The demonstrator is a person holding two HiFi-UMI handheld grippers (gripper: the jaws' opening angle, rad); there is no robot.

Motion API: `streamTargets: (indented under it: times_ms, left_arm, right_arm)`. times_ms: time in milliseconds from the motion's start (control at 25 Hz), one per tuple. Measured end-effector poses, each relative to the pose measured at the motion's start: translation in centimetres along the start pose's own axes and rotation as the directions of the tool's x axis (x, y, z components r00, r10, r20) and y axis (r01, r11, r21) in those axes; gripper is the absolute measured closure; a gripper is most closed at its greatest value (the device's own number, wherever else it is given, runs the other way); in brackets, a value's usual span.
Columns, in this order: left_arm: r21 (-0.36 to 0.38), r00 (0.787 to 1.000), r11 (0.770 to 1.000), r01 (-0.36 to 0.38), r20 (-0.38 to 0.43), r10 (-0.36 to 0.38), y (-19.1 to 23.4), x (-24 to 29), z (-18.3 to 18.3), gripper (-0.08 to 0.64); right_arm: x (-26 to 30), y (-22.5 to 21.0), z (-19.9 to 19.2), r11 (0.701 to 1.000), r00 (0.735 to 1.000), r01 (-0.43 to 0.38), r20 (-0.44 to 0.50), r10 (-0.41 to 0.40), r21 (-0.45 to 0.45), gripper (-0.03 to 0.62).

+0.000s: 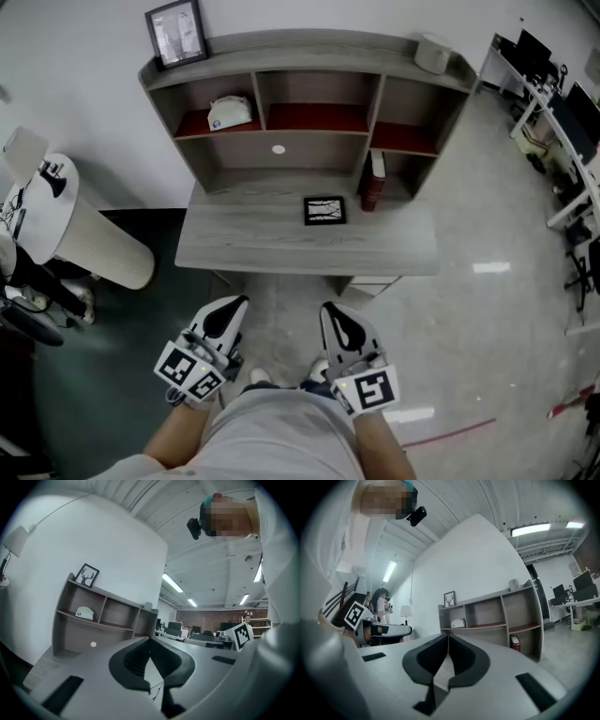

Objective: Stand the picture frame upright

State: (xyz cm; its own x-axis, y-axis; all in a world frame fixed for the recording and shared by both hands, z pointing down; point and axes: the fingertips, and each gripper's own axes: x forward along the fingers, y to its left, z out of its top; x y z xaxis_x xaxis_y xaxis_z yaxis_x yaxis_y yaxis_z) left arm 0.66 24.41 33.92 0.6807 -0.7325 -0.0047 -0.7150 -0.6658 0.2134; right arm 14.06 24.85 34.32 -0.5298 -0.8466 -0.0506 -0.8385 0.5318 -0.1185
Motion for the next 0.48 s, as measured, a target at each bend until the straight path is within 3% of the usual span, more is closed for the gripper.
streamTargets:
  times_ms: [480]
  left_arm:
    - [0.010, 0.998, 0.999, -0.054, -0.039, 0.054, -4.0, 5.2, -2.3, 0.545]
  right_arm:
    - [-2.1, -6.6, -0.8, 0.999, 0.999, -0.011, -0.032, 0.012, 0.035, 0.574]
